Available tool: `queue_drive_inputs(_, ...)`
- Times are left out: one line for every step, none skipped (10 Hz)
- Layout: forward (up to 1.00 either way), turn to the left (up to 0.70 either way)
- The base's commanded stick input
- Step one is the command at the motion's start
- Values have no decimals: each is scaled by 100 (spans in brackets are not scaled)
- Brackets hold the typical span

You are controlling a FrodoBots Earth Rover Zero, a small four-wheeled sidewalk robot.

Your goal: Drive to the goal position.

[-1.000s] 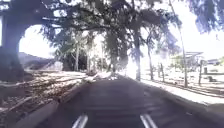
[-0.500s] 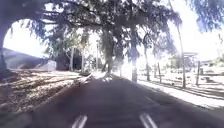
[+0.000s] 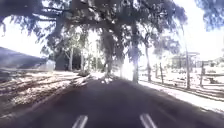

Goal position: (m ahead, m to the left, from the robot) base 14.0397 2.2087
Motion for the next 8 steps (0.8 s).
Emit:
queue_drive_inputs(100,0)
queue_drive_inputs(100,0)
queue_drive_inputs(100,0)
queue_drive_inputs(100,0)
queue_drive_inputs(100,40)
queue_drive_inputs(100,40)
queue_drive_inputs(100,0)
queue_drive_inputs(100,0)
